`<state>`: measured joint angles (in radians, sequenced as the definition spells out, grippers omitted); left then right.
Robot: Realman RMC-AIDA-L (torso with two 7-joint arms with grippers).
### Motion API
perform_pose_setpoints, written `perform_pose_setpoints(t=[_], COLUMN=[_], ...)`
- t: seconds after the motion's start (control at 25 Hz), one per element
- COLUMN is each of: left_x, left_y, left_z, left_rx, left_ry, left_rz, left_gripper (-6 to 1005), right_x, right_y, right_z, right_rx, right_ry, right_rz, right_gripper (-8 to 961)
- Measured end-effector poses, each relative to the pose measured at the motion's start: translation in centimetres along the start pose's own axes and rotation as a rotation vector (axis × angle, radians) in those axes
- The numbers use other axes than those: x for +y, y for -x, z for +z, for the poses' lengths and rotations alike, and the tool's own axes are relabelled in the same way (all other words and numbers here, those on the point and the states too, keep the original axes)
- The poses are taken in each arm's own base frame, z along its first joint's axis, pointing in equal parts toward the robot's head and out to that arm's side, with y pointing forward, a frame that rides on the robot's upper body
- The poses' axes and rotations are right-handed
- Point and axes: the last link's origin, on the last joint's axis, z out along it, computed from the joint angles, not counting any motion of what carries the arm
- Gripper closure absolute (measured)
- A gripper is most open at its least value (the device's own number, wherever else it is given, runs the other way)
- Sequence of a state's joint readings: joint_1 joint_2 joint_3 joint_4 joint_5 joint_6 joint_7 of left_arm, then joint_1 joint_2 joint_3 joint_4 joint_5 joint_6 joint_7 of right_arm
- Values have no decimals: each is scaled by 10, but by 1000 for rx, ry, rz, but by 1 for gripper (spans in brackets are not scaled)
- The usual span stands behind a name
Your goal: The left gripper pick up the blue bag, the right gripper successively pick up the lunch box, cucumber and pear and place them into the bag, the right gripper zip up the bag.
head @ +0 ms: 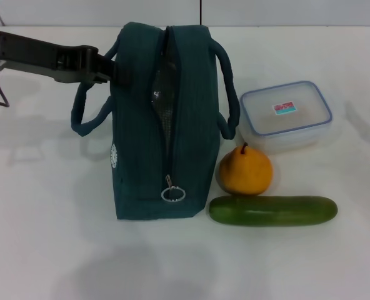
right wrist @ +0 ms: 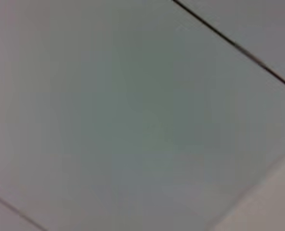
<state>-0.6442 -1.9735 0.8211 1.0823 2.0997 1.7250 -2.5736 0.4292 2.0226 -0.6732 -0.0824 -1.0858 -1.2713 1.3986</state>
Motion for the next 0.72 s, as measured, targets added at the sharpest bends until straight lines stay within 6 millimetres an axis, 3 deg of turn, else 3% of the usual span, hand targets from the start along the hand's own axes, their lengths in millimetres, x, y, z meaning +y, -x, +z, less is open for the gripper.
perform_pose_setpoints(t=[0.24,0.72], left_x=[0,-4], left_y=[1,9], left_z=[0,0], left_rx=[0,-2], left_ry=[3,6], left_rz=[23,41], left_gripper=[947,947], right_x=[-9,9], right_y=[-18,-45], right_z=[9,33], right_rx=[54,170], right_ry=[-103,-75], right_rz=[88,272], right_gripper=[138,143])
